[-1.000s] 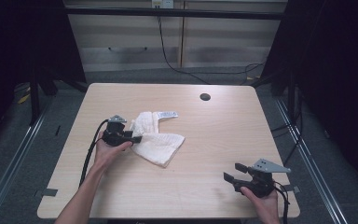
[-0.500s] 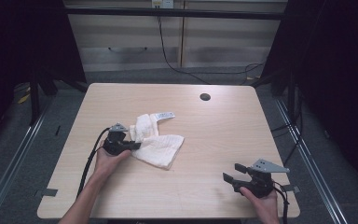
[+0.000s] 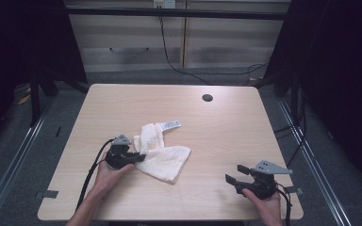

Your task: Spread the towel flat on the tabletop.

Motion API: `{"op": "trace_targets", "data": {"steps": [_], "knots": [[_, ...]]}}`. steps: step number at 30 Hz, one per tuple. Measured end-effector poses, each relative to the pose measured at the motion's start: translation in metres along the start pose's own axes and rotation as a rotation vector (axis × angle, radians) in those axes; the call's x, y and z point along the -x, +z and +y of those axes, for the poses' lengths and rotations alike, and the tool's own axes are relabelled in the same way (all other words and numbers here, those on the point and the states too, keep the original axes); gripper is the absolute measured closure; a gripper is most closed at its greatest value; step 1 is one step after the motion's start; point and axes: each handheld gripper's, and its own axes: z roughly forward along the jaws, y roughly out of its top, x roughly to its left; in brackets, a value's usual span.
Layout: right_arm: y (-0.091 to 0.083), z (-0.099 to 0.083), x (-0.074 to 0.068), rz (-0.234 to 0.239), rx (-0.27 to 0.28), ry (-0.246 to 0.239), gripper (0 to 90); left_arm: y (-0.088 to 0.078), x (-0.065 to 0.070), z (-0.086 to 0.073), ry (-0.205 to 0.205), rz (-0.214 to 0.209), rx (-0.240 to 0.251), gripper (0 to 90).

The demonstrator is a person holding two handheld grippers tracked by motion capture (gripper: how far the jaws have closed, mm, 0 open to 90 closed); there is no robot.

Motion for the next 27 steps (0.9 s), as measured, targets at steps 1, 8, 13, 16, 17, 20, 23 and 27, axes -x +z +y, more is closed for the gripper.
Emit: {"op": "trace_targets", "data": {"steps": [1,8,13,16,17,20,23,27], "knots": [[0.001,0.0,0.0,0.003,-0.004,0.002,32.8,0.0,0.003,-0.002,-0.003,-0.003,0.005,83.0],[0.001,0.0,-0.001,0.017,-0.007,0.0,32.7,-0.008,0.016,-0.011,-0.019,-0.022,-0.009,83.2],[0.004,-0.001,-0.002,0.024,-0.031,0.001,31.8,-0.017,0.025,-0.018,-0.017,-0.038,-0.042,83.2],[0.007,-0.001,-0.003,0.046,-0.043,-0.001,34.3,-0.02,0.031,-0.021,-0.026,-0.043,-0.048,83.3],[0.008,0.0,-0.003,0.055,-0.045,-0.003,35.8,-0.02,0.033,-0.023,-0.03,-0.045,-0.043,83.3],[0.014,0.004,-0.005,0.095,-0.078,0.0,38.9,-0.017,0.038,-0.026,-0.063,-0.066,-0.02,83.5],[0.019,0.012,-0.009,0.107,-0.097,-0.024,39.1,-0.013,0.046,-0.023,-0.066,-0.054,-0.022,83.5],[0.027,0.03,-0.009,0.13,-0.099,-0.022,39.5,-0.004,0.054,-0.018,-0.055,-0.07,-0.021,83.3]]}}
